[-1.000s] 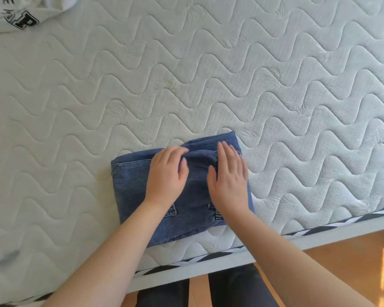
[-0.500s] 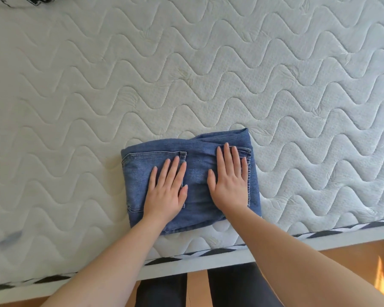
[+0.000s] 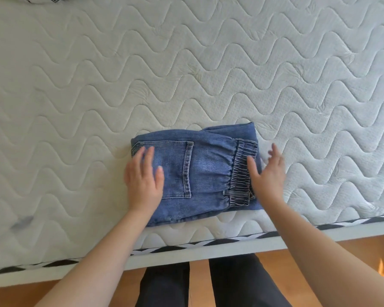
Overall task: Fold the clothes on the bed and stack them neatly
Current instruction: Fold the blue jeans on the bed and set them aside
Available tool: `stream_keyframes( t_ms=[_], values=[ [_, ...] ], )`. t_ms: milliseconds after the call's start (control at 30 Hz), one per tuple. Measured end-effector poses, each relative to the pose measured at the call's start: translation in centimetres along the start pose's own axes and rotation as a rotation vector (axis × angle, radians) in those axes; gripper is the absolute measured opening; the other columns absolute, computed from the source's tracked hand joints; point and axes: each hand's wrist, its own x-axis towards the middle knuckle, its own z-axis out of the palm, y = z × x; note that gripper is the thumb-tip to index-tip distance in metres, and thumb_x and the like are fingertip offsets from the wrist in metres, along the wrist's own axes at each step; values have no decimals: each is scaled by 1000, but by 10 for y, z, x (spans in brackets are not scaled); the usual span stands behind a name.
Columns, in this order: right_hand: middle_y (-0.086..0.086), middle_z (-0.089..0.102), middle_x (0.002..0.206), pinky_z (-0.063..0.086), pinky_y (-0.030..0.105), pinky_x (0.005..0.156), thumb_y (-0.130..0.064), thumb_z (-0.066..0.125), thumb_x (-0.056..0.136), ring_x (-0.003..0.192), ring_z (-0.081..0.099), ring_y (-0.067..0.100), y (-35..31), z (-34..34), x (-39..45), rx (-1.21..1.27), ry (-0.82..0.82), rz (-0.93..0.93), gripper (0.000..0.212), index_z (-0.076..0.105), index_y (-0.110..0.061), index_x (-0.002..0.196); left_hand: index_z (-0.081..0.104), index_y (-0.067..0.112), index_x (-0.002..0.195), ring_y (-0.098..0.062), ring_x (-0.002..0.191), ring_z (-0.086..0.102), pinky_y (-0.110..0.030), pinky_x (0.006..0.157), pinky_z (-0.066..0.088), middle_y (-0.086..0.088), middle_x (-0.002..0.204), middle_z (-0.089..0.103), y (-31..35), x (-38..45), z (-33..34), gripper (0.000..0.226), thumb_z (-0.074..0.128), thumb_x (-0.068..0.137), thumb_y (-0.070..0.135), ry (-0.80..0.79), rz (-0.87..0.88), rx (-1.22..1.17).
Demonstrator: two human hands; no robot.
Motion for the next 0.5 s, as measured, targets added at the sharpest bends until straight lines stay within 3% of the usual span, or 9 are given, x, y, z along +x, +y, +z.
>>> stream_keyframes(
  t_ms=[67, 167, 233, 267, 367, 500],
  values=[
    [0, 52, 123, 42, 41, 103, -61, 54, 89, 117, 52, 19, 5, -5, 5, 82, -73, 53, 71, 36, -21, 145, 44, 2, 140, -35, 115, 49, -46, 100, 40, -20, 129, 52, -12, -3, -8, 47, 52, 98, 21, 52, -234, -117],
    [0, 58, 110, 46, 38, 89, -67, 52, 86, 105, 56, 20, 5, -4, 13, 31, -149, 34, 61, 53, -17, 121, 53, 9, 126, -30, 104, 57, -33, 84, 41, -5, 111, 57, -22, -1, -12, 36, 48, 102, 34, -134, -671, -426],
    [-4, 58, 96, 43, 33, 72, -73, 52, 82, 93, 58, 19, 0, -4, 15, 11, -153, 34, 57, 50, -20, 105, 58, 16, 118, -24, 102, 58, -32, 82, 39, 3, 105, 60, -30, 3, -12, 42, 37, 102, 49, -286, -758, -487],
    [-6, 56, 92, 40, 31, 67, -76, 53, 78, 88, 57, 17, -3, -5, 14, 9, -158, 28, 58, 47, -22, 101, 59, 20, 121, -20, 105, 56, -33, 89, 41, 5, 110, 60, -32, 5, -11, 49, 33, 101, 56, -345, -793, -535],
    [-8, 60, 100, 43, 34, 72, -77, 62, 70, 92, 60, 14, -10, -2, 3, 79, -180, 7, 65, 41, -27, 105, 60, 21, 128, -15, 121, 54, -37, 110, 37, 5, 128, 60, -36, 8, -10, 63, 31, 94, 65, -402, -952, -778],
    [-12, 59, 115, 48, 38, 87, -69, 76, 63, 108, 61, 18, -14, 6, -15, 103, -206, -55, 83, 33, -31, 124, 68, 28, 115, -17, 117, 62, -43, 109, 41, 3, 119, 70, -37, -6, -9, 67, 40, 77, 75, -442, -1024, -937]
  ],
)
